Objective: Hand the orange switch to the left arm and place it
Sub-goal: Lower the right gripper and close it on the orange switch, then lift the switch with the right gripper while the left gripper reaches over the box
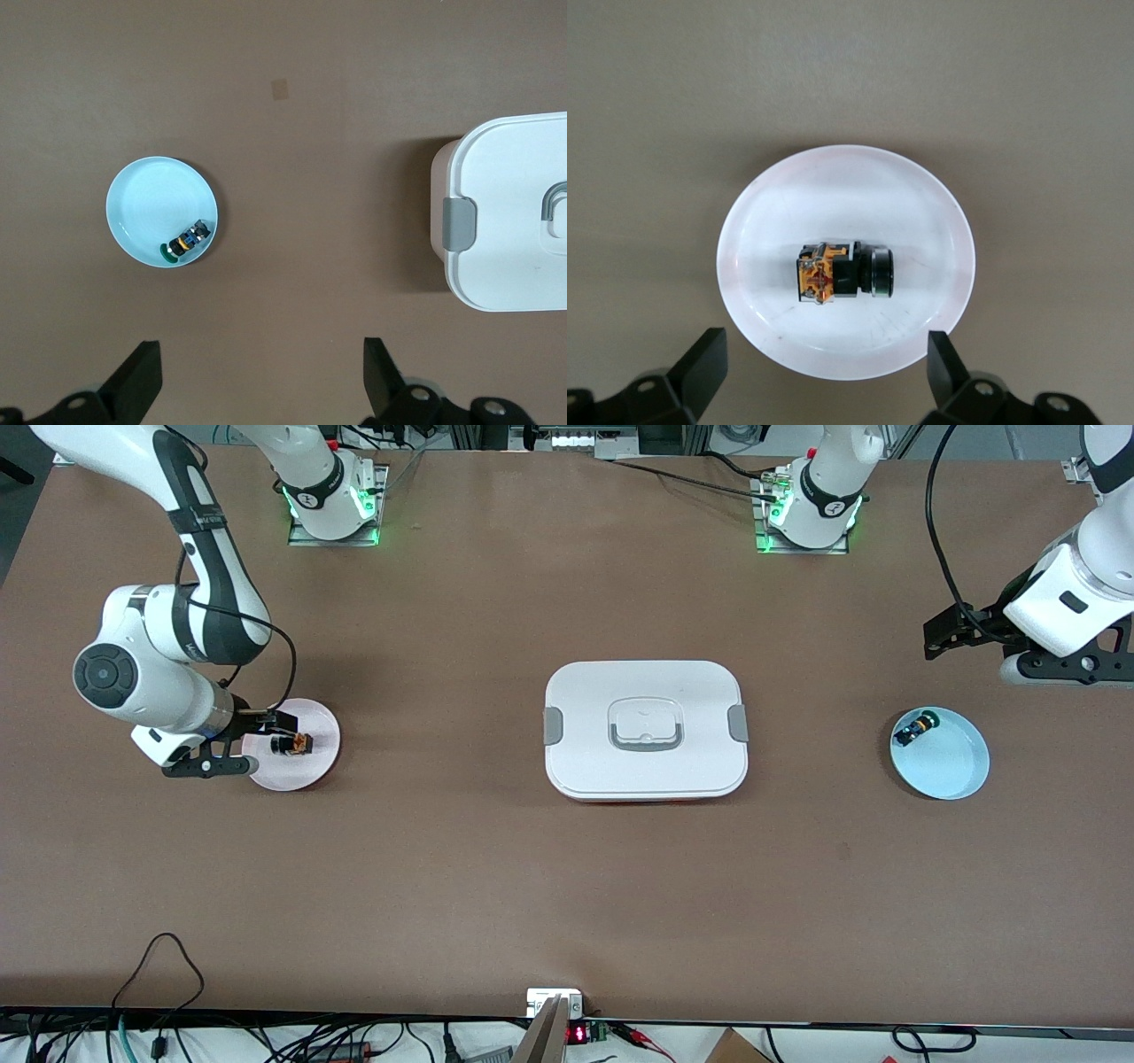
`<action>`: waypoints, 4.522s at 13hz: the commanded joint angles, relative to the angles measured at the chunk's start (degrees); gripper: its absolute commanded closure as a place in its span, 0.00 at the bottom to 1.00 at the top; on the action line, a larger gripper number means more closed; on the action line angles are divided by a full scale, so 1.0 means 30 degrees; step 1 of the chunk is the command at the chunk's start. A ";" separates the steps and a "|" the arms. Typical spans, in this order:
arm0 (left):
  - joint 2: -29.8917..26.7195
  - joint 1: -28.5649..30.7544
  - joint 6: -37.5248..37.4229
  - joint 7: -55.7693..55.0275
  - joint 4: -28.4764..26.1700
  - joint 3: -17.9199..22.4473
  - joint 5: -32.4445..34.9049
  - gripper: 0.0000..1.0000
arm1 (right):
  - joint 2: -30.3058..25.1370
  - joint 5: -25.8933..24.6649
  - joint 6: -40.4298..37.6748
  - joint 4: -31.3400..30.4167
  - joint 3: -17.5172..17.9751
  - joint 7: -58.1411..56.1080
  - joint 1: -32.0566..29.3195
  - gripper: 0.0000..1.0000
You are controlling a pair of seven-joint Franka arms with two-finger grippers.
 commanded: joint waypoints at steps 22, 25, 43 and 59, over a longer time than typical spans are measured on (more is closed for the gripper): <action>0.0283 0.0103 -0.0398 -0.0002 0.0581 -0.0084 -0.0246 0.00 | 0.2351 -0.0038 0.4001 -0.1472 0.0105 -0.0200 -0.0304 0.00; 0.0283 0.0103 -0.0398 -0.0002 0.0581 -0.0055 -0.0246 0.00 | 0.2380 -0.0038 0.5198 -0.2114 0.0105 -0.0200 -0.0275 0.00; 0.0312 0.0074 -0.0398 0.0055 0.0610 0.0004 -0.0566 0.00 | 0.1269 -0.0067 0.3857 -0.1942 0.0163 -0.2104 -0.0128 0.86; 0.1481 0.0073 -0.1891 0.0115 0.0581 -0.0084 -0.6798 0.00 | -0.1457 0.6045 -0.4781 0.4997 0.1101 -0.9306 -0.0275 0.94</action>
